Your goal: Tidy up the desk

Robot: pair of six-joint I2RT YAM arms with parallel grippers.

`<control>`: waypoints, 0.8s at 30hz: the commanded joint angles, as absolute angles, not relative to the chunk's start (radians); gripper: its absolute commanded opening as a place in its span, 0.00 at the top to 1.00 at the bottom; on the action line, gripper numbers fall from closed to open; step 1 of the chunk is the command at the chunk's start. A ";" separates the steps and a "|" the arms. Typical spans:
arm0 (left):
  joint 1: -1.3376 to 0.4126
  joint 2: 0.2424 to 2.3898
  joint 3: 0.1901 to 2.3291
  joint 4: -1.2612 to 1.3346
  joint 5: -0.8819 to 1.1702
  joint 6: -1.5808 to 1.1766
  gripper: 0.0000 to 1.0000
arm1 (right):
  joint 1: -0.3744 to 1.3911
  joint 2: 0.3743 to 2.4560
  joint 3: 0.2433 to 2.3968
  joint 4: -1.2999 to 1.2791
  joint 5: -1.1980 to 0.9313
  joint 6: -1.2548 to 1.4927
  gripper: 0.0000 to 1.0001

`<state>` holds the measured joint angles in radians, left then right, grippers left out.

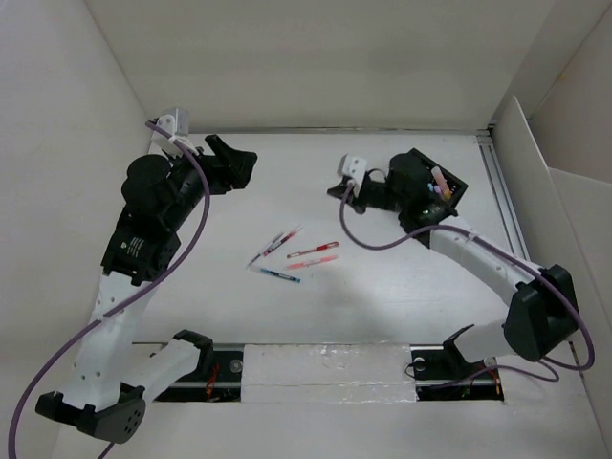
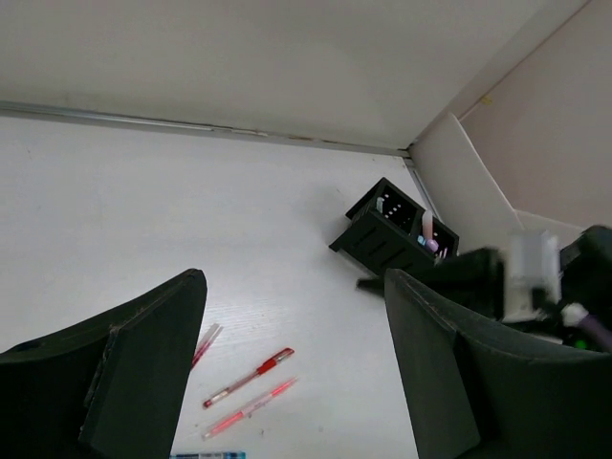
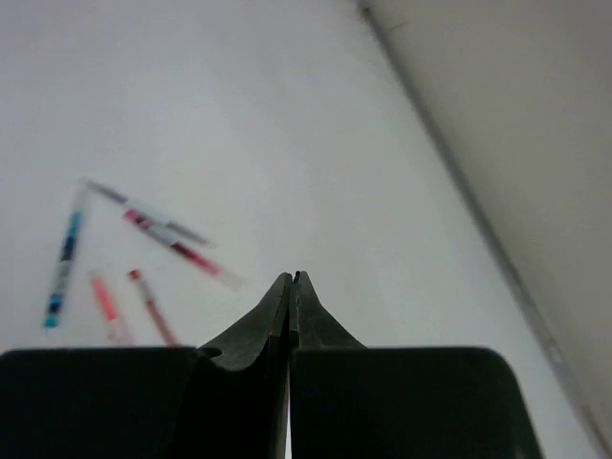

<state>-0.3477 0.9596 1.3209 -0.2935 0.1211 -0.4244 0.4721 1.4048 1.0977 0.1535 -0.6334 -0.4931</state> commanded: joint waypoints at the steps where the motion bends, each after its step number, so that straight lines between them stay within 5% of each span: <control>1: -0.353 0.917 1.348 -0.308 0.094 -0.414 0.29 | 0.610 1.385 1.039 -0.078 -0.510 -0.611 1.00; 3: -0.353 0.901 1.342 -0.313 0.084 -0.413 0.29 | 0.719 1.407 1.034 -0.119 -0.485 -0.626 1.00; 7: -0.353 0.885 1.338 -0.316 0.069 -0.413 0.29 | 0.859 1.488 1.080 -0.192 -0.375 -0.632 0.71; 10: -0.353 0.885 1.350 -0.311 0.072 -0.411 0.29 | 0.922 1.566 1.133 -0.195 -0.356 -0.609 0.62; 24: -0.353 0.876 1.379 -0.252 0.129 -0.431 0.29 | 1.058 2.069 1.529 -0.229 -0.247 -0.497 0.61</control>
